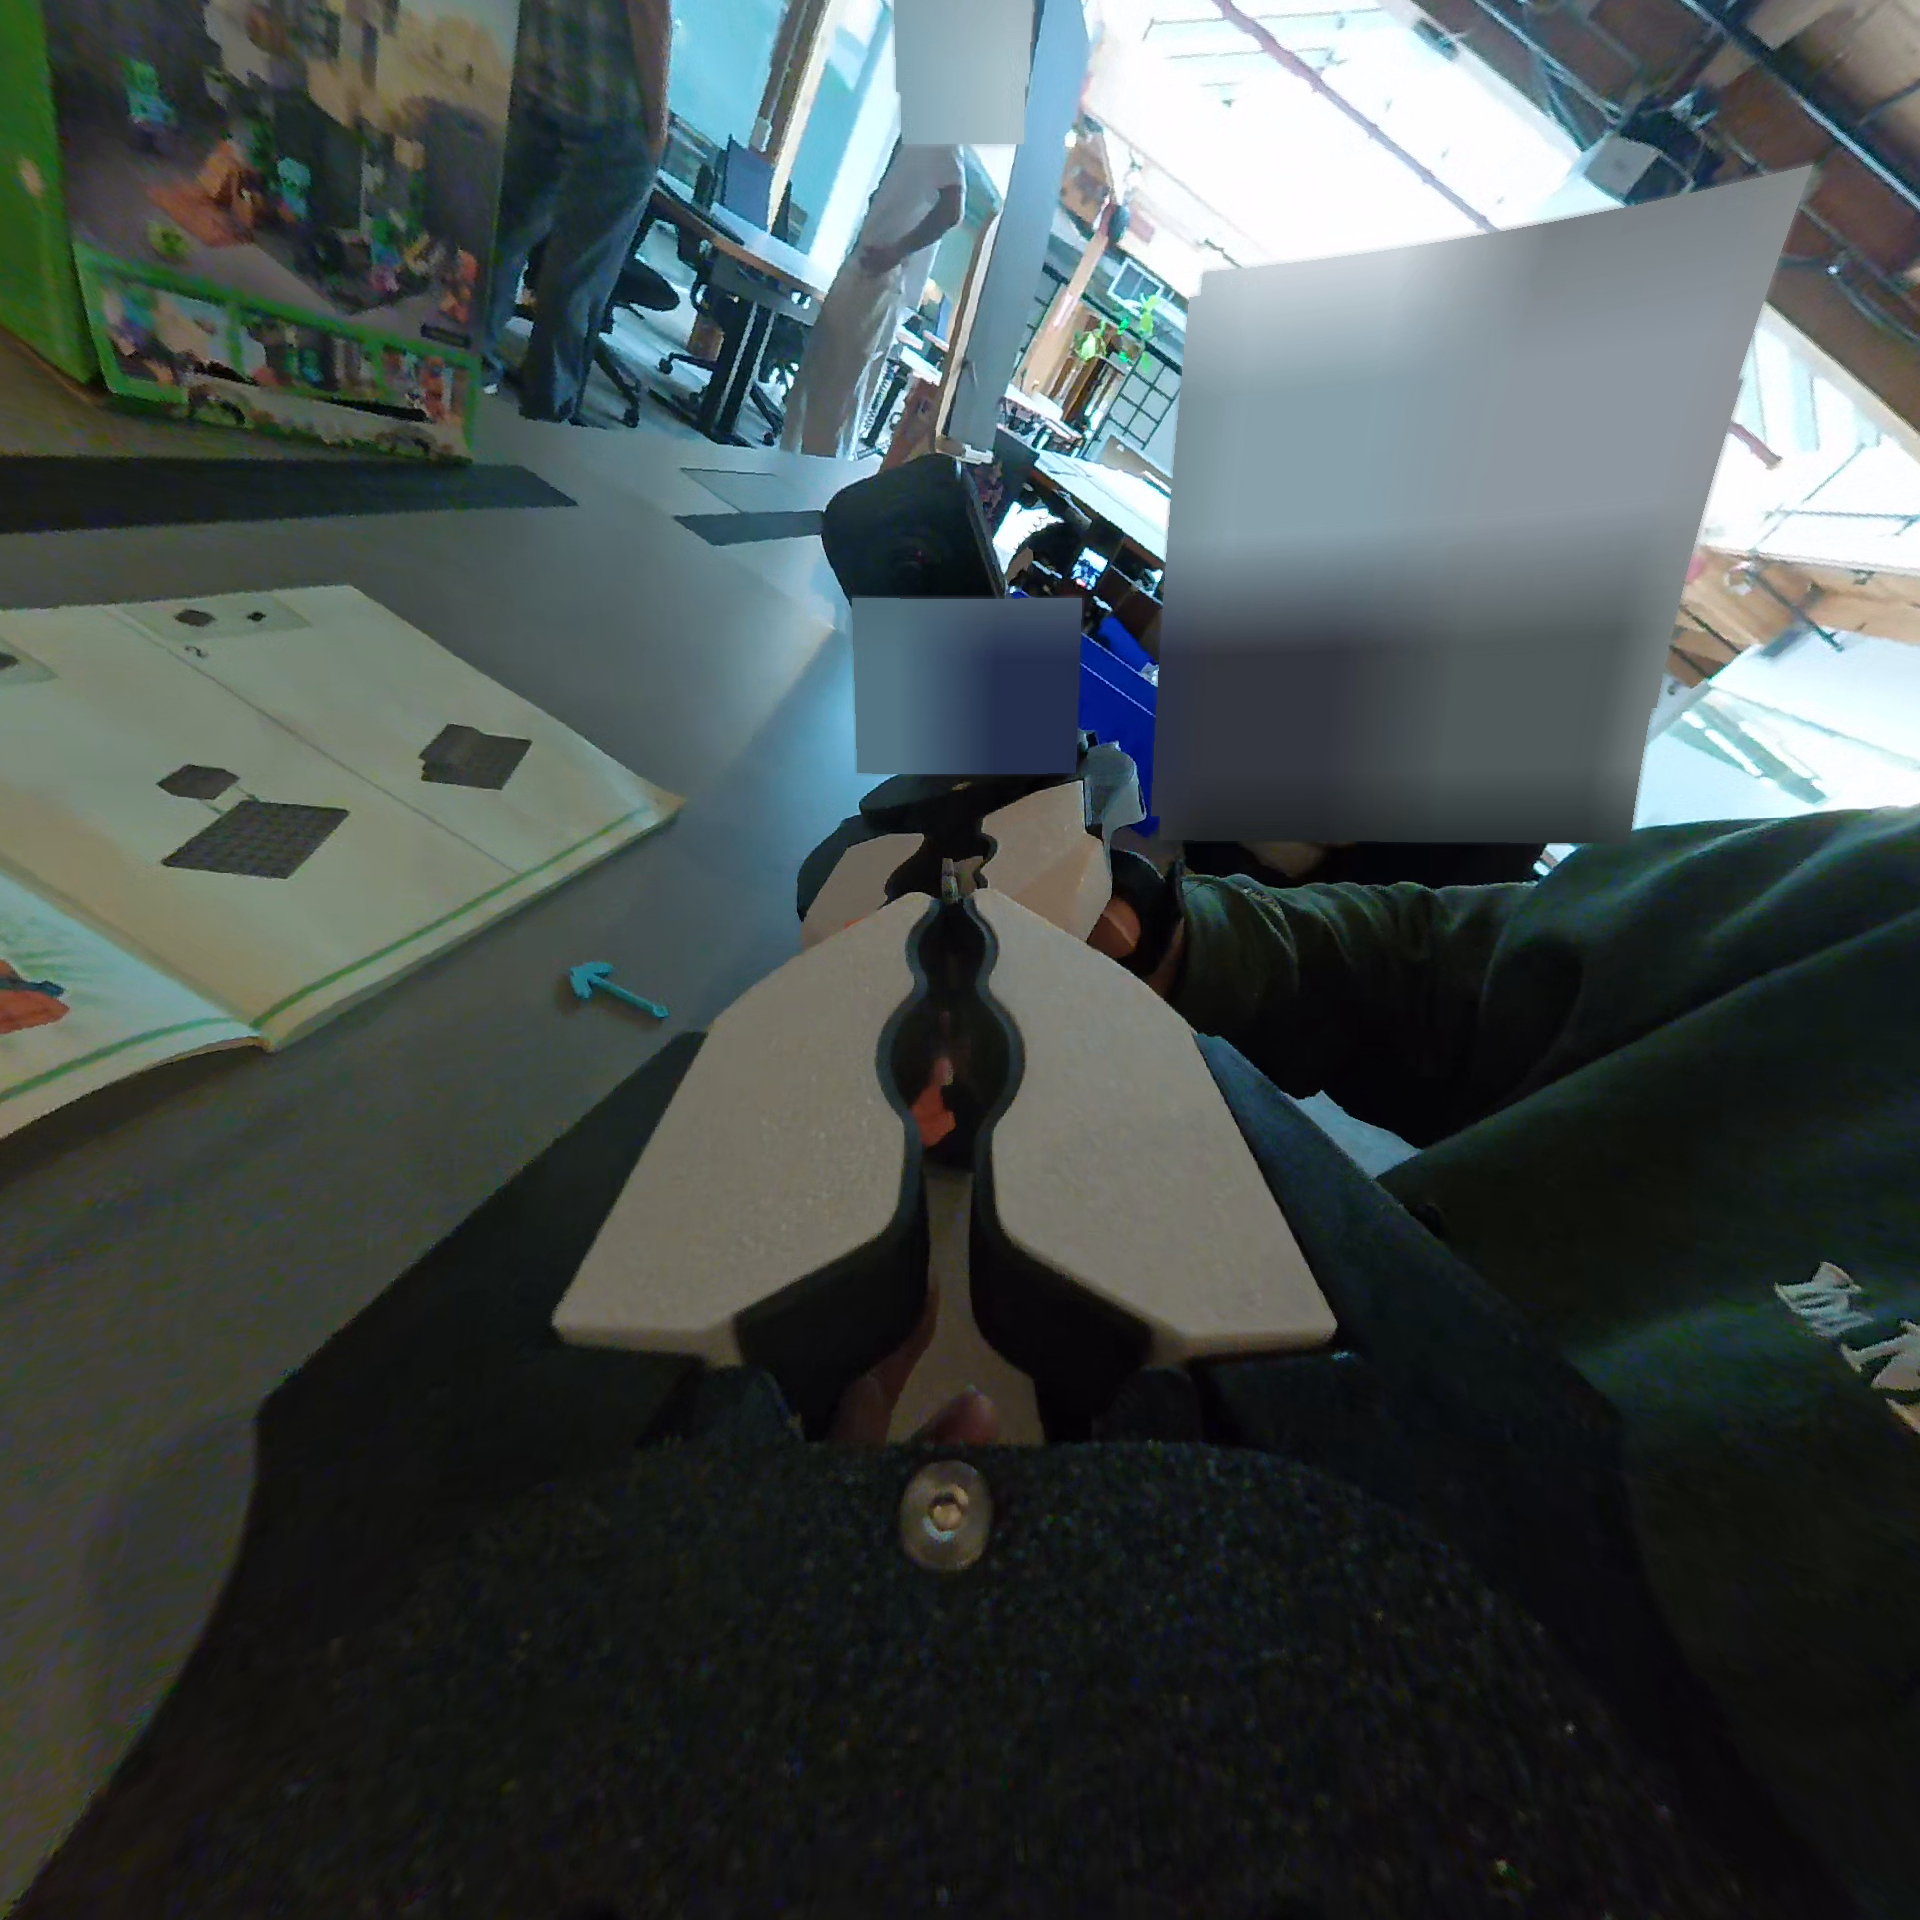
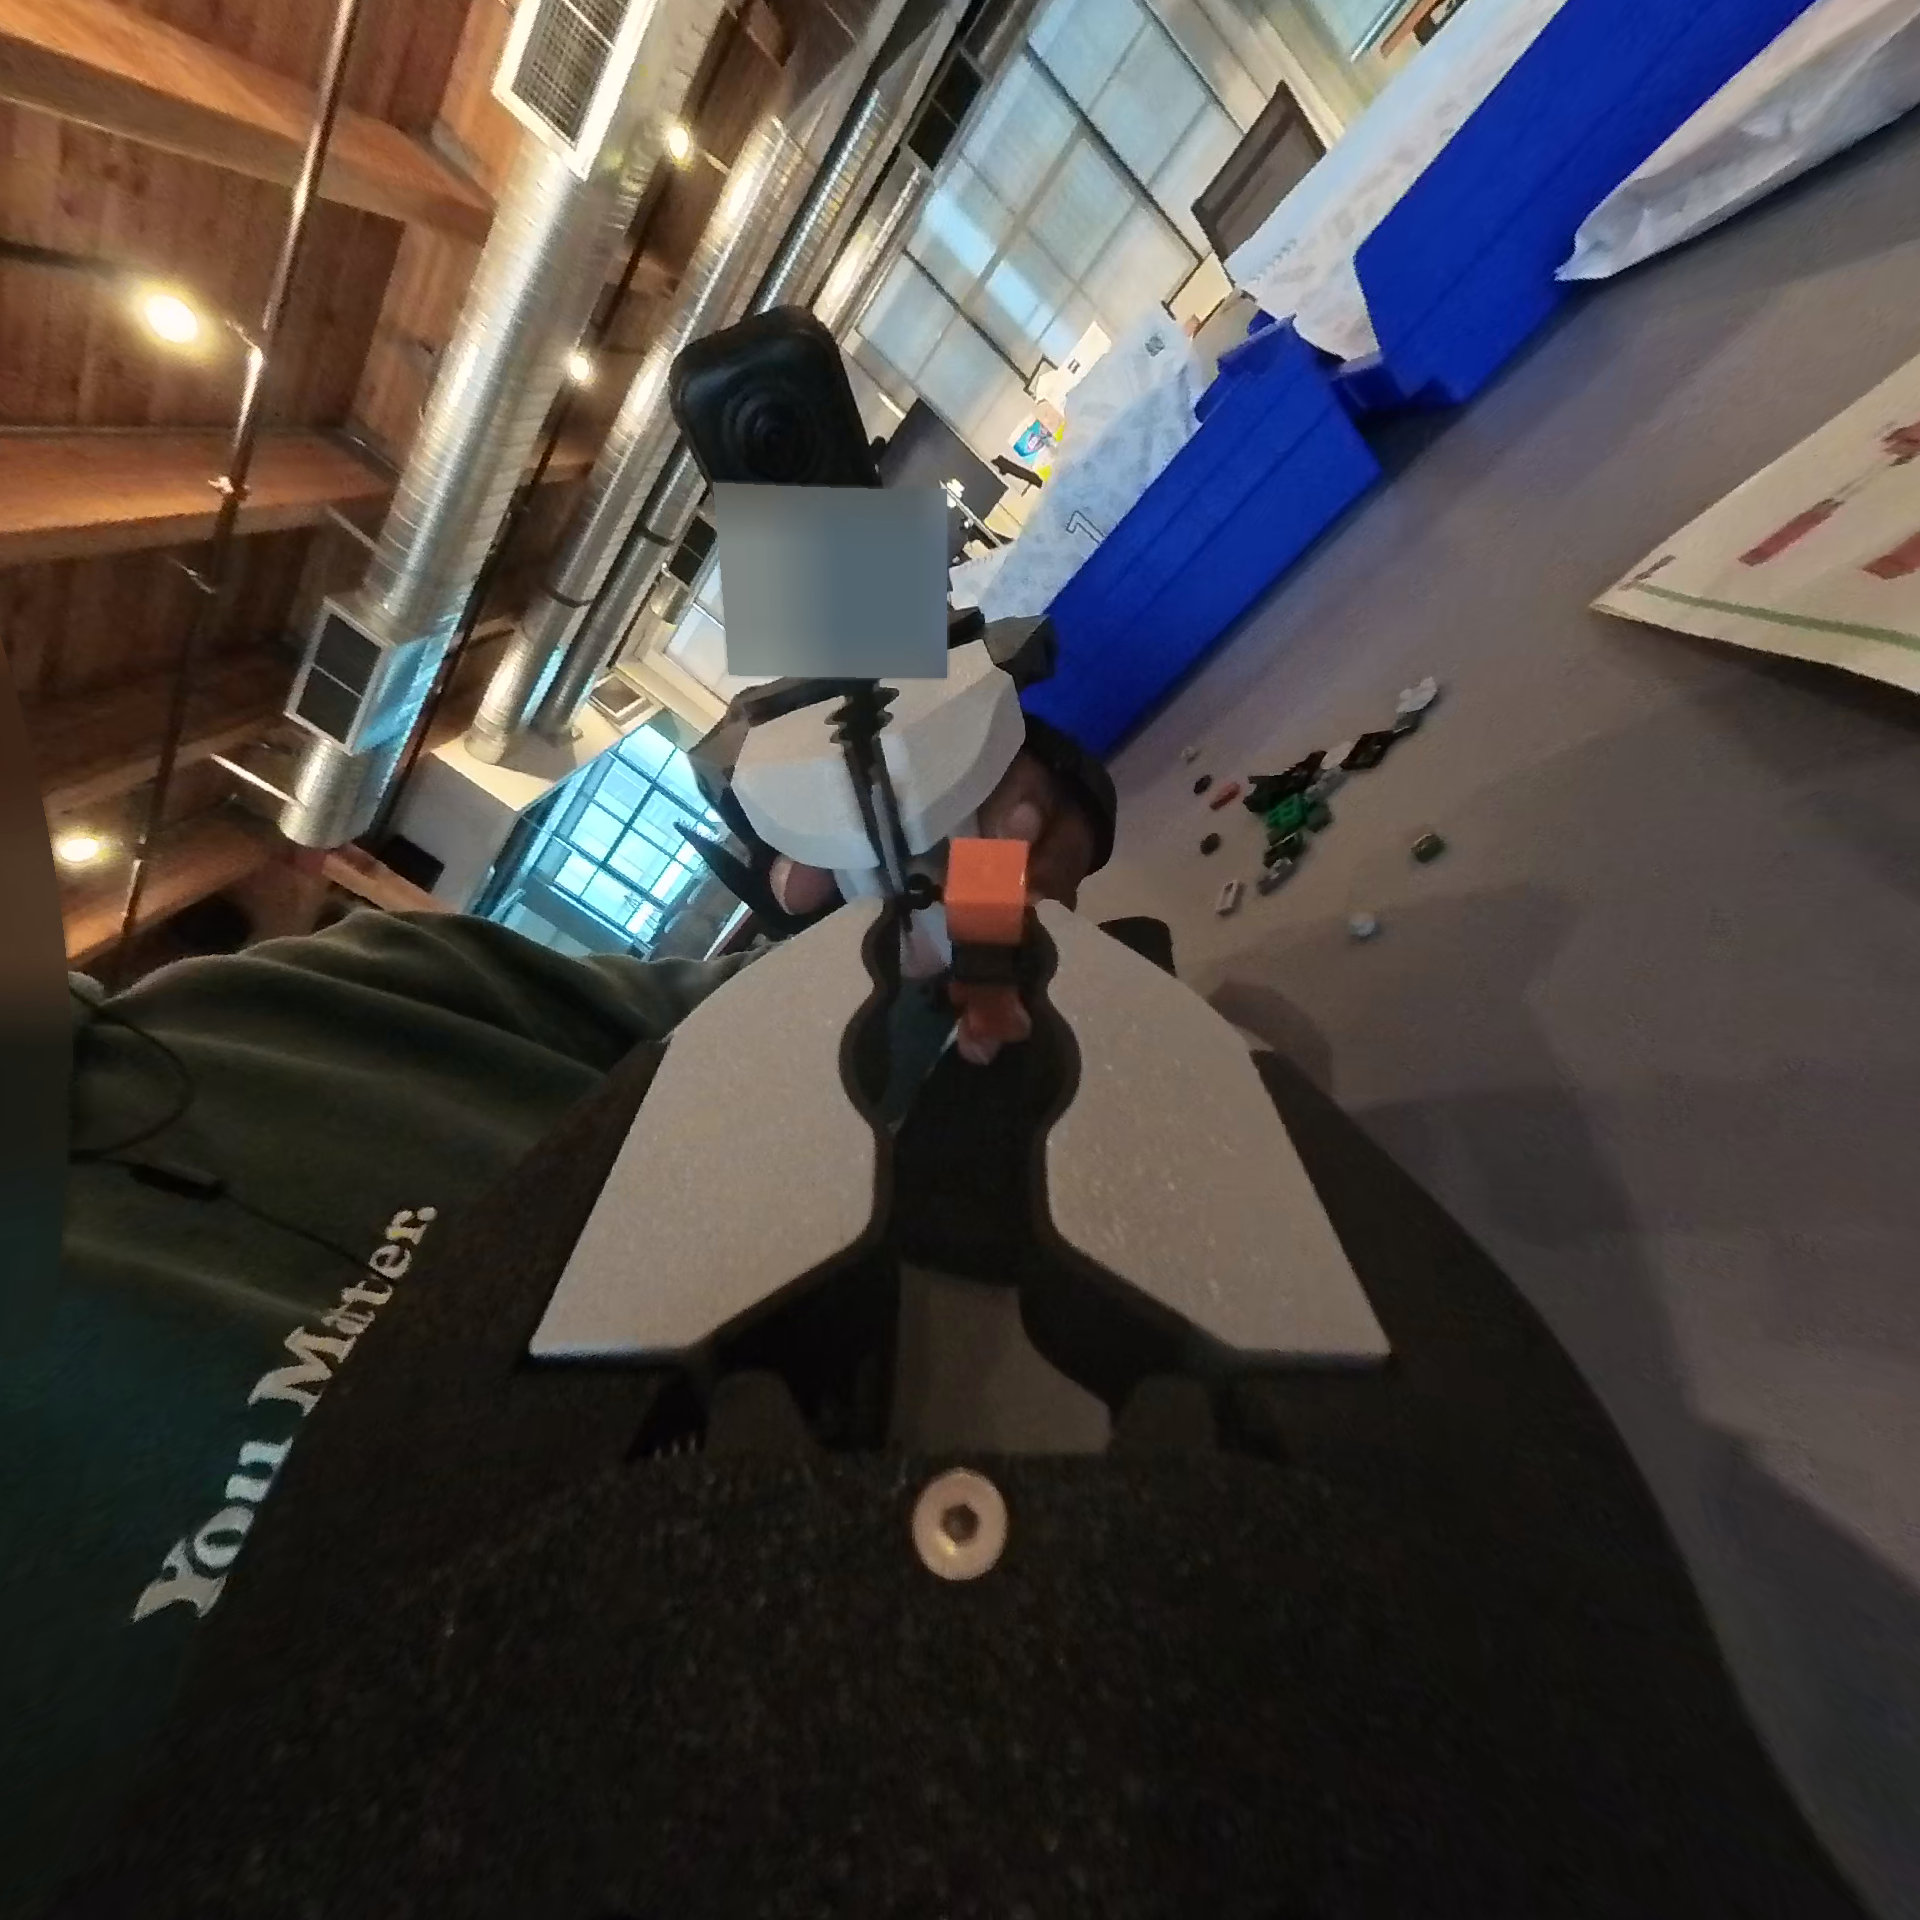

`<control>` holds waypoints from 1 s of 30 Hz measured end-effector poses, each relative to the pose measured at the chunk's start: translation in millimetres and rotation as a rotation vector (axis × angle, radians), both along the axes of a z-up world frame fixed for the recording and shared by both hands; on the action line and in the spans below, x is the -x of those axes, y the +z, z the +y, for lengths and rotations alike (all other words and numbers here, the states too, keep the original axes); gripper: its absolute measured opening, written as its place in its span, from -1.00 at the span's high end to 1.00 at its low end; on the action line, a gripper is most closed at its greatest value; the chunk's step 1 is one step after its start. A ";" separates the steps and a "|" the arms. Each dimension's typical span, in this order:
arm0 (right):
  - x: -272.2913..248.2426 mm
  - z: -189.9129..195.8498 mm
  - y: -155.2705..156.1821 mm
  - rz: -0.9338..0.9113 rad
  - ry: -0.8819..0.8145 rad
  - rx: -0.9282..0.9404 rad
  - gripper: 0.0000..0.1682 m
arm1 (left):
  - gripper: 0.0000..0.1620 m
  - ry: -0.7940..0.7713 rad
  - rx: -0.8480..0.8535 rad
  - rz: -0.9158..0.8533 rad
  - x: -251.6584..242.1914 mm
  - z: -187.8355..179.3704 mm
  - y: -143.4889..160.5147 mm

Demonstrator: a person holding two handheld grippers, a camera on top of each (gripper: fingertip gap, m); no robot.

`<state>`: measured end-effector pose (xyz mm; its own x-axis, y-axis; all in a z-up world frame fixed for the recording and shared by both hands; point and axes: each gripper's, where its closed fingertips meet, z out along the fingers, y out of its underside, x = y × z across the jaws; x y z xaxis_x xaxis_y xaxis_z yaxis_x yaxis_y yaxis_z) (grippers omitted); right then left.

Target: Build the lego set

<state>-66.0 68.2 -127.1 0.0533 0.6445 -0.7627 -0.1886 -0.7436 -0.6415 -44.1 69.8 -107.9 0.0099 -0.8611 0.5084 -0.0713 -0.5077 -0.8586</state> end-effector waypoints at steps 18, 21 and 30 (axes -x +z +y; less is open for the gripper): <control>2.6 -3.9 13.0 0.024 -0.004 -0.050 0.84 | 0.97 -0.016 0.024 -0.100 2.3 -3.3 15.6; 2.8 -5.9 15.4 0.080 0.024 -0.010 0.83 | 0.97 -0.017 0.013 -0.112 2.3 -4.0 17.4; 3.1 -1.3 21.0 0.117 -0.022 0.001 0.73 | 0.98 0.021 -0.029 -0.107 2.5 -2.2 19.8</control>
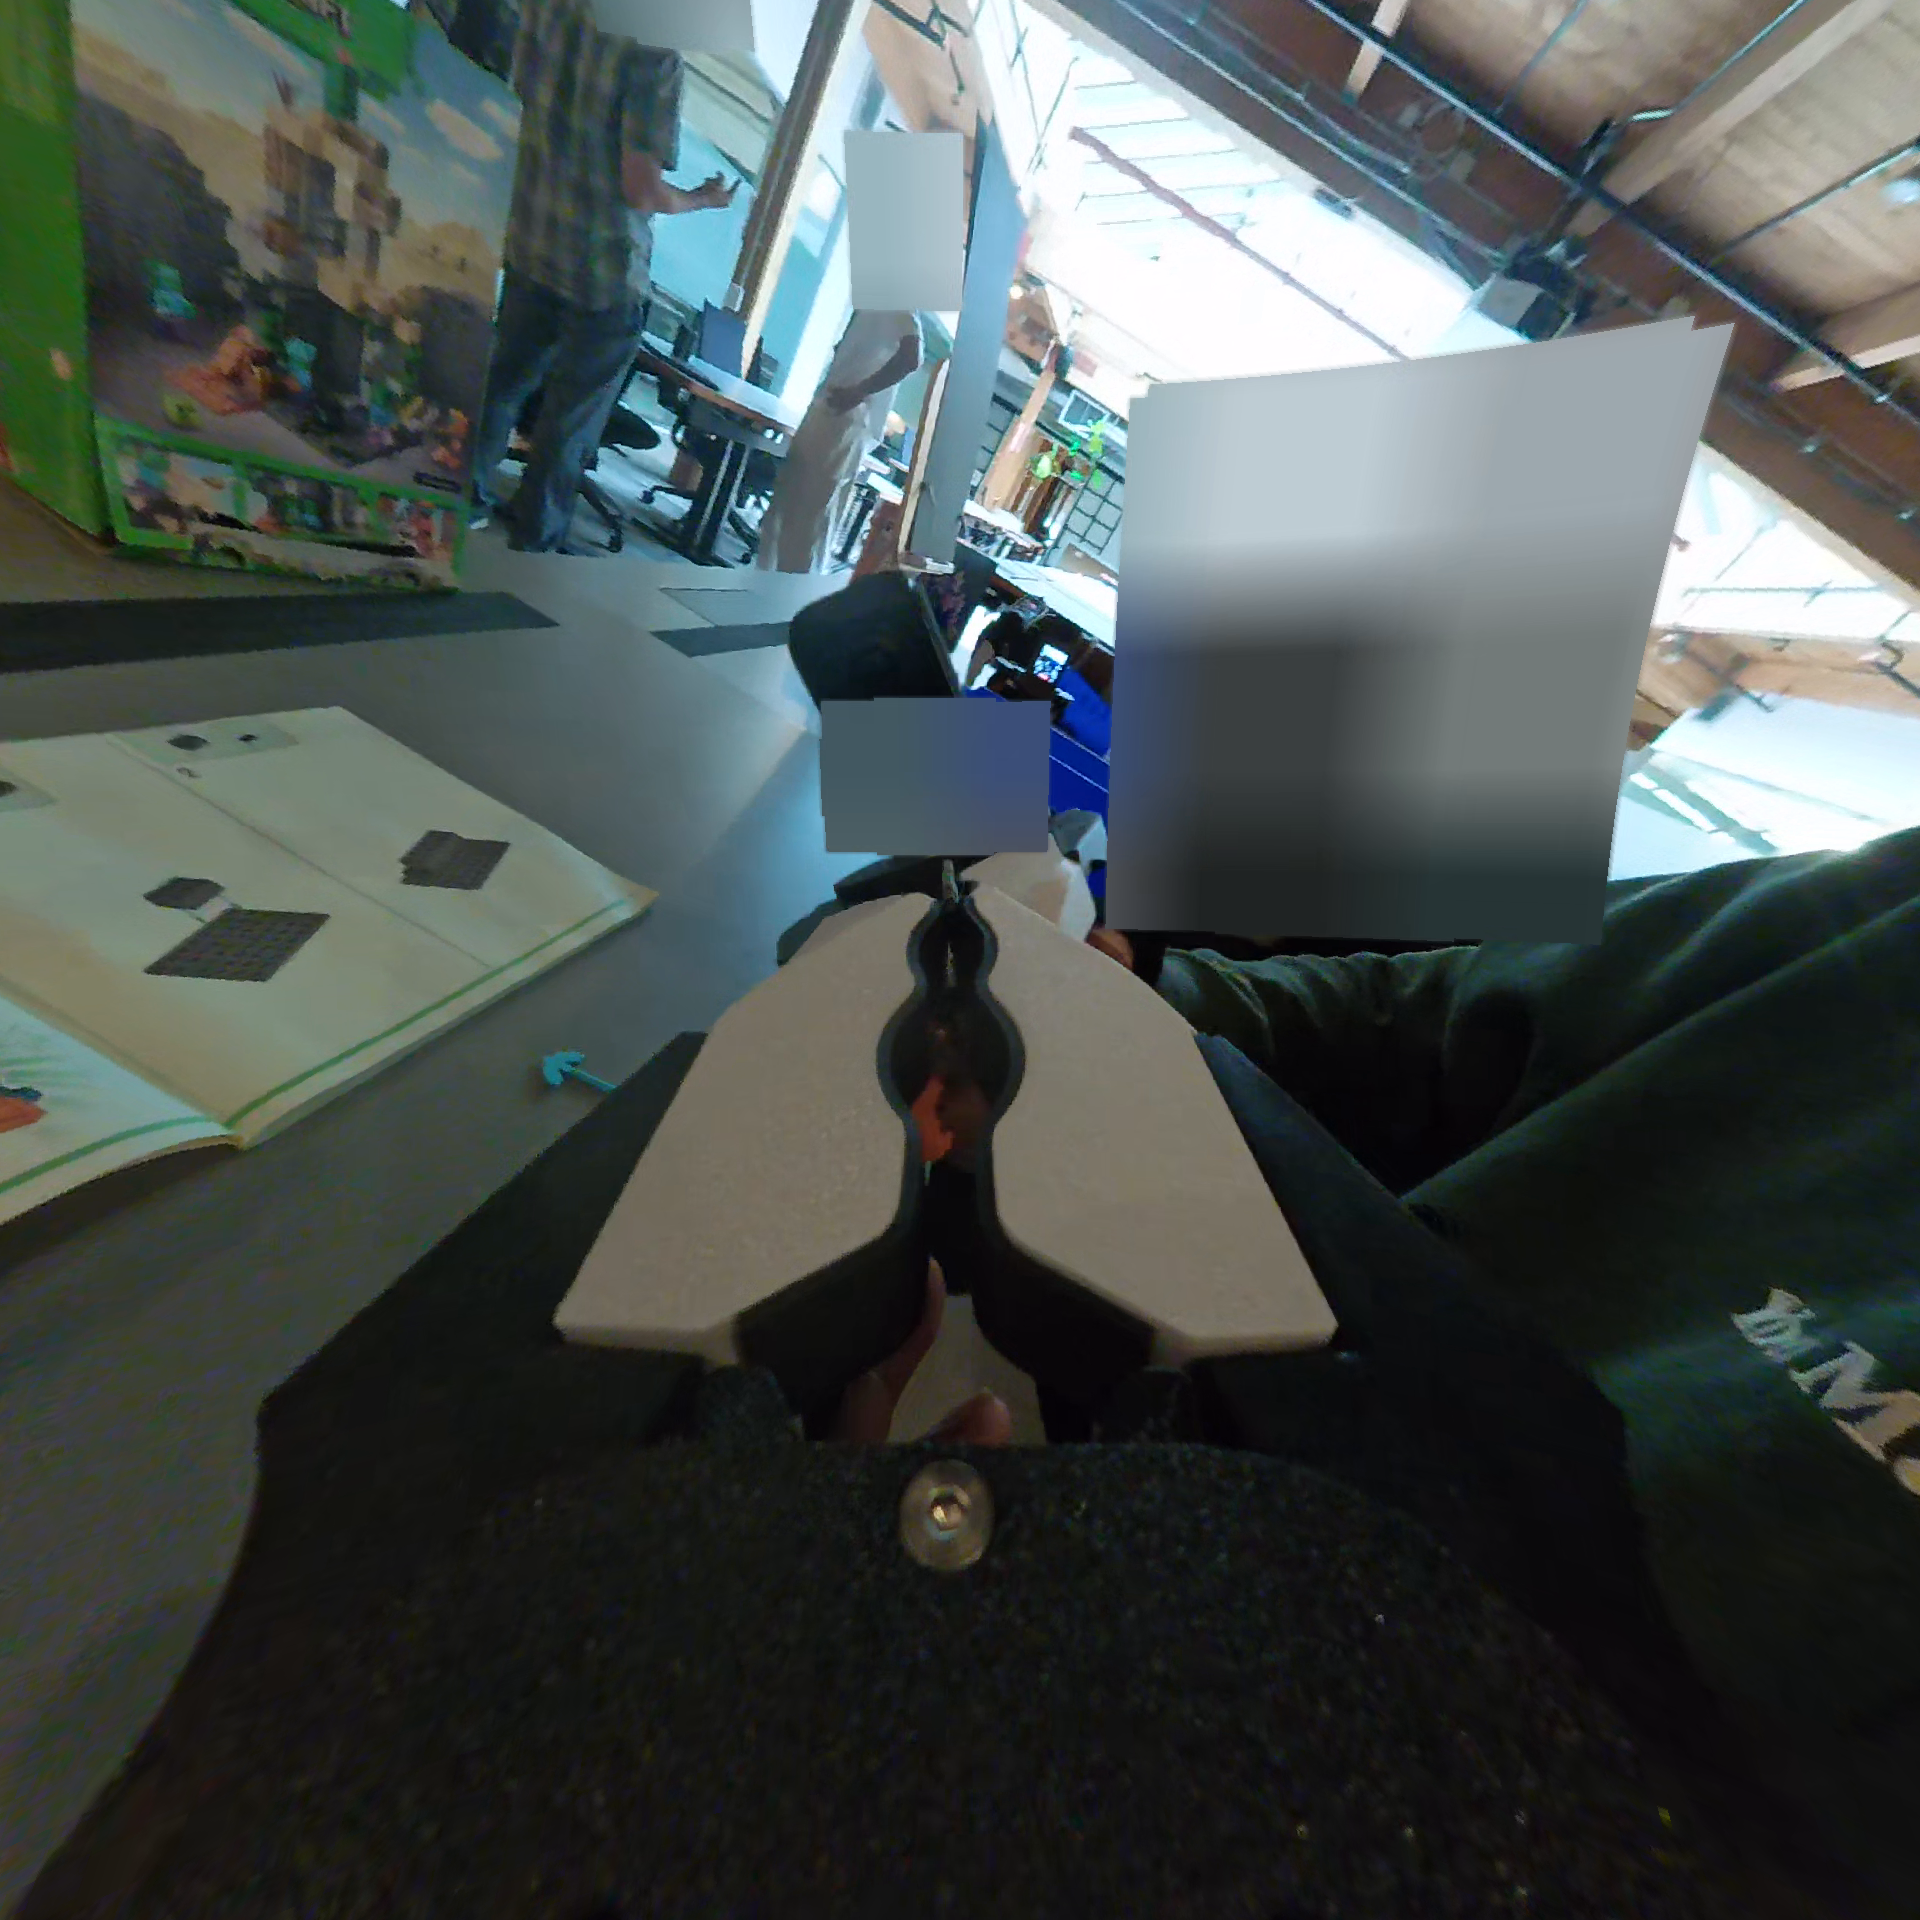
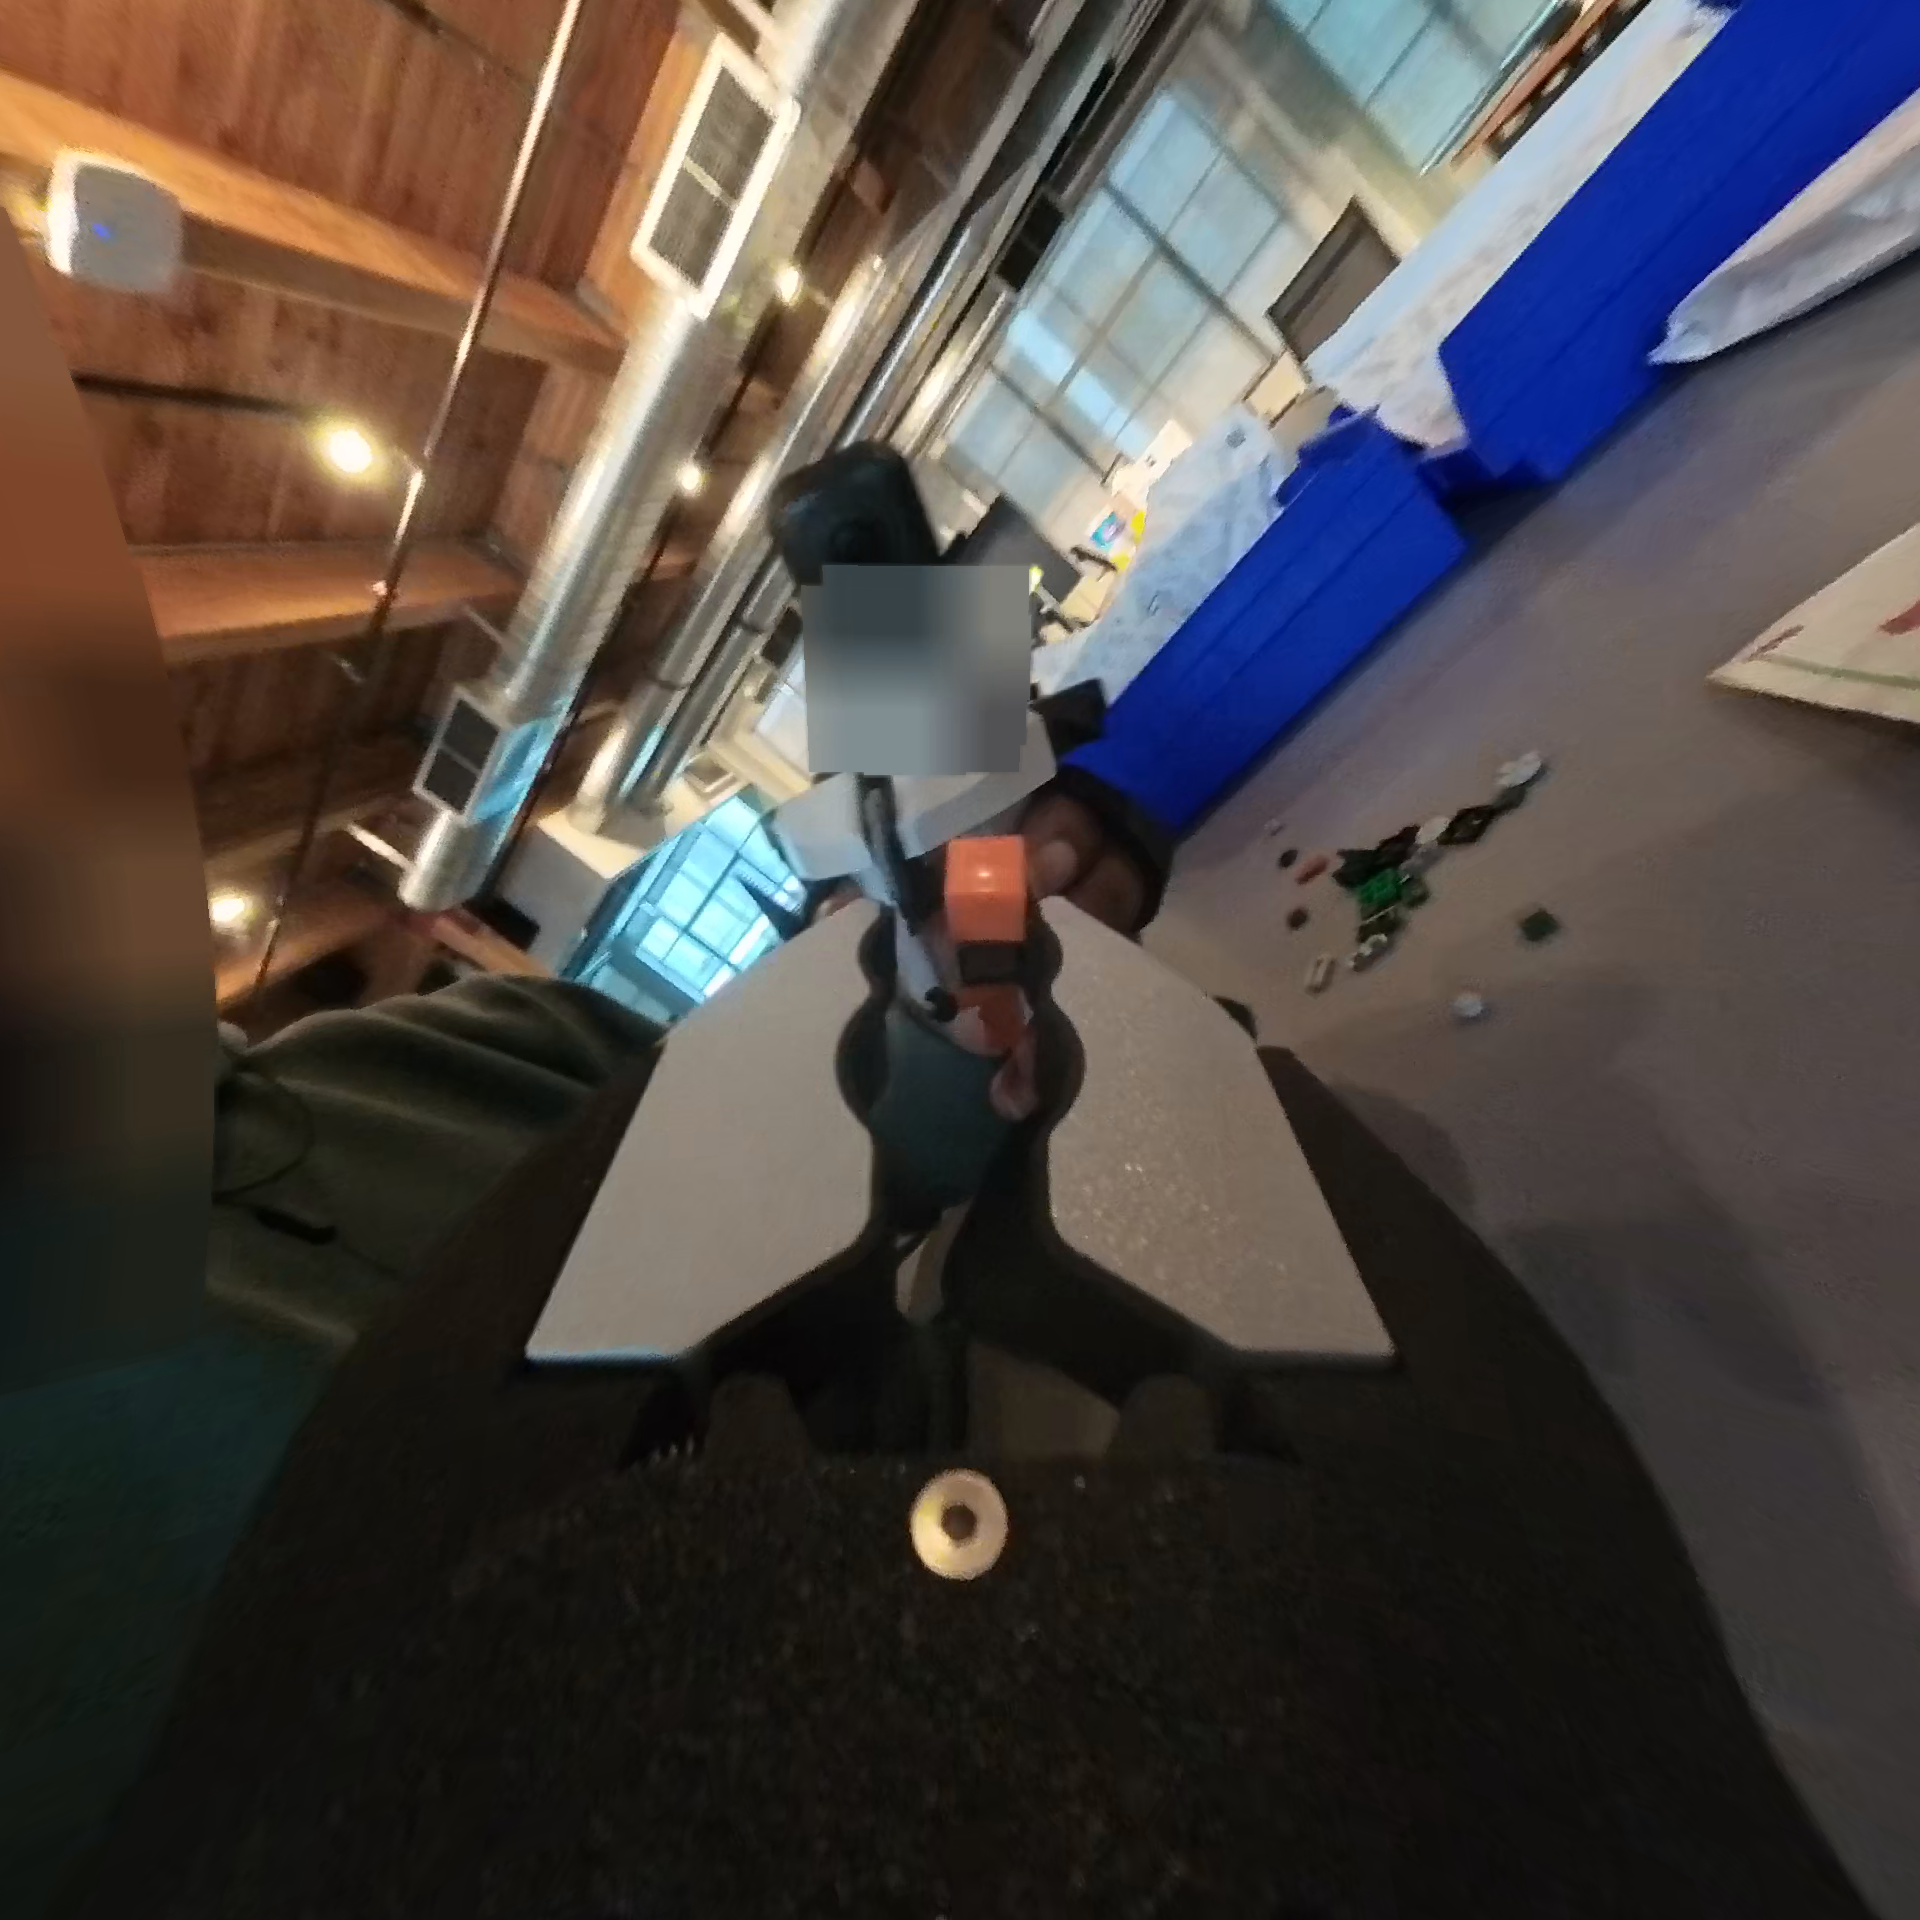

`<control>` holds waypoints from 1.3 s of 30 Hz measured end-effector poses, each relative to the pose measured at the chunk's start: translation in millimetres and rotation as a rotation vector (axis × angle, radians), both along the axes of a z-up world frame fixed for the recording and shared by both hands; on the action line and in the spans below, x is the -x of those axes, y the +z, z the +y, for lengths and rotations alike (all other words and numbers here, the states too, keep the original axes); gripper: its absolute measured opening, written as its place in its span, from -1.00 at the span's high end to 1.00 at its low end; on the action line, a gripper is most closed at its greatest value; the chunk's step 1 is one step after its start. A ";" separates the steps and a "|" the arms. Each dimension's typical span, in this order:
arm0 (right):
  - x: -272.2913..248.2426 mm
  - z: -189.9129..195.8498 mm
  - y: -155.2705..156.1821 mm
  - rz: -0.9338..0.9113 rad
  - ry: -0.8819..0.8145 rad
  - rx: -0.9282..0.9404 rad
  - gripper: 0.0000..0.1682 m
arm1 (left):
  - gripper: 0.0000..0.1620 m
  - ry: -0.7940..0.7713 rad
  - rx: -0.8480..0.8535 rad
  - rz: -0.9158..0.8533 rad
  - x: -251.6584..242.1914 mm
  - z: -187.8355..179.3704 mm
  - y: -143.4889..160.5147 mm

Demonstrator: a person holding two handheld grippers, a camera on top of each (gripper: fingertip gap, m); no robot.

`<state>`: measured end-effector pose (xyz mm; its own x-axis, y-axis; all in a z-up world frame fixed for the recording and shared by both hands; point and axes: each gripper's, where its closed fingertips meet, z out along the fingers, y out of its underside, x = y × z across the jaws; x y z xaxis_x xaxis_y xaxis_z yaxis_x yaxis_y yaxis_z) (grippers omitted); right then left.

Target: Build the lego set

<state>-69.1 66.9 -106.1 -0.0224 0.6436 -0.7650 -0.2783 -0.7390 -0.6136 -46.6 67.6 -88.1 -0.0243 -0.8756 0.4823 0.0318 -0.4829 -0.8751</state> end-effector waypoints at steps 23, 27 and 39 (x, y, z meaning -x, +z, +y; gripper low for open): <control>-2.2 5.2 7.2 -0.002 -0.150 -0.051 0.72 | 0.97 0.026 0.004 -0.031 -3.3 0.9 4.1; -2.5 4.1 7.3 -0.002 -0.154 -0.058 0.73 | 0.98 0.025 0.007 -0.044 -3.6 0.1 4.4; -3.6 2.4 6.8 -0.025 -0.165 -0.096 0.77 | 0.97 0.009 0.036 -0.059 -4.0 -1.0 5.2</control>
